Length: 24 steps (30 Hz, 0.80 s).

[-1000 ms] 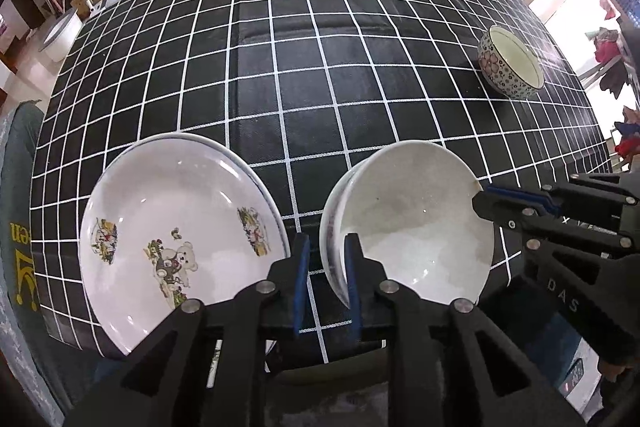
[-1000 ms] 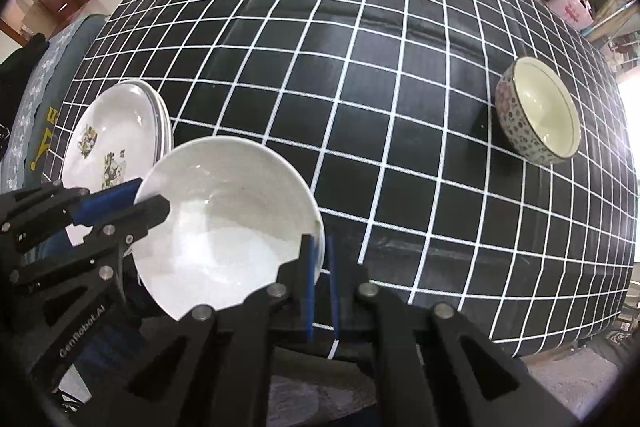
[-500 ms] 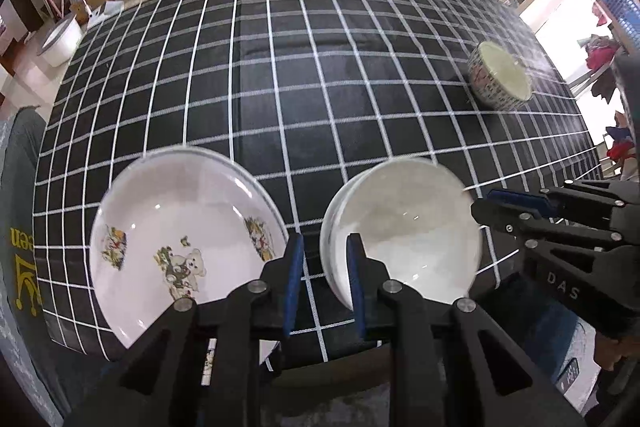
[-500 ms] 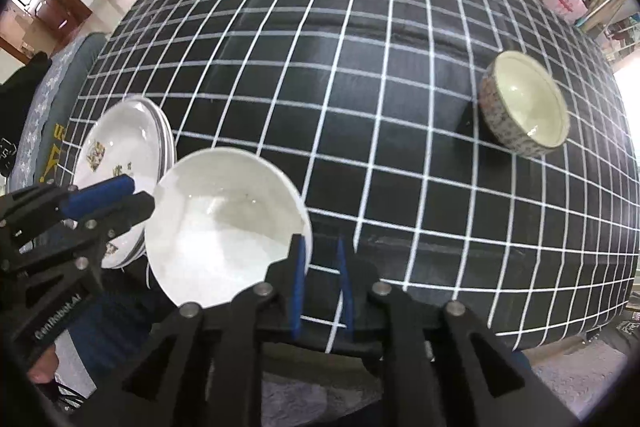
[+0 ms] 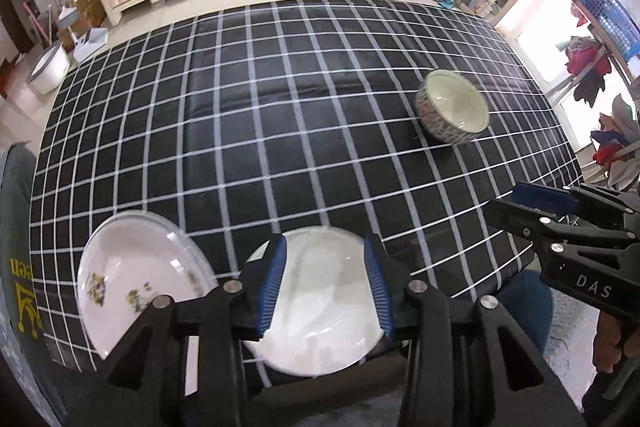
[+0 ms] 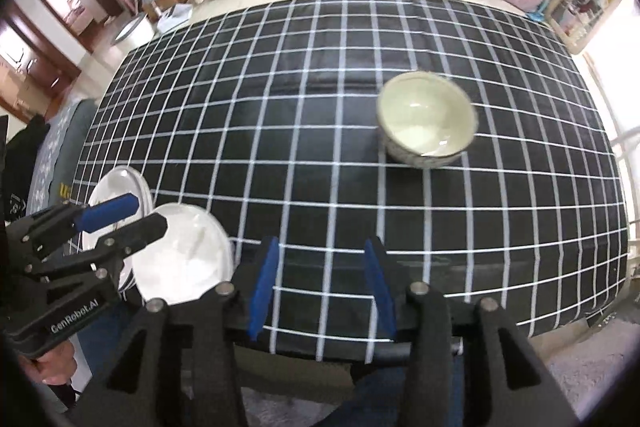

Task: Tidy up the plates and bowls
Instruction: 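Open both grippers and lift them off the bowl stack, then grasp the rim of the floral-pattern bowl with both grippers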

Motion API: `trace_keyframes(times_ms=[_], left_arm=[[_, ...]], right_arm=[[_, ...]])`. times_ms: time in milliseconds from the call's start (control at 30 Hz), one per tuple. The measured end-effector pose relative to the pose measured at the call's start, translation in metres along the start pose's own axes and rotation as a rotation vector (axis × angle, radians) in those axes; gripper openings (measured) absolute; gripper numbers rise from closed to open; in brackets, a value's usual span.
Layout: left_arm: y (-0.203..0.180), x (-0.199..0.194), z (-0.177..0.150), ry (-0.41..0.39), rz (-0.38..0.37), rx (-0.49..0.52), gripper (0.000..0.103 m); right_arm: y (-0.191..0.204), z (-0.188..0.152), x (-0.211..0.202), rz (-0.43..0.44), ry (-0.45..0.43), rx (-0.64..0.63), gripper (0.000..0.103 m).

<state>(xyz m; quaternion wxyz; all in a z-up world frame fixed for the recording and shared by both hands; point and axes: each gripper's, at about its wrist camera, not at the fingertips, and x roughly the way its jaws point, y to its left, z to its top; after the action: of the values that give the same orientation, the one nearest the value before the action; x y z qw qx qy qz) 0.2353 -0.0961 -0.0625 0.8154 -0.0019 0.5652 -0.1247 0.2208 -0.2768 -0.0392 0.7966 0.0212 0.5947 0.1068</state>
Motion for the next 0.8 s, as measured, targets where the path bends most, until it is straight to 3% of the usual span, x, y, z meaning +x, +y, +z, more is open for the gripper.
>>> trace_keyframes(times_ms=[400,800], left_arm=[[-0.090,0.017,0.058,-0.021,-0.014,0.123,0.040],[-0.112,0.058,0.113,0.020,-0.021,0.082,0.040]], right_arm=[[-0.066,0.035,-0.007,-0.027,-0.031,0.062,0.049],[-0.113,0.073,0.015,-0.052,-0.020,0.059,0.049]])
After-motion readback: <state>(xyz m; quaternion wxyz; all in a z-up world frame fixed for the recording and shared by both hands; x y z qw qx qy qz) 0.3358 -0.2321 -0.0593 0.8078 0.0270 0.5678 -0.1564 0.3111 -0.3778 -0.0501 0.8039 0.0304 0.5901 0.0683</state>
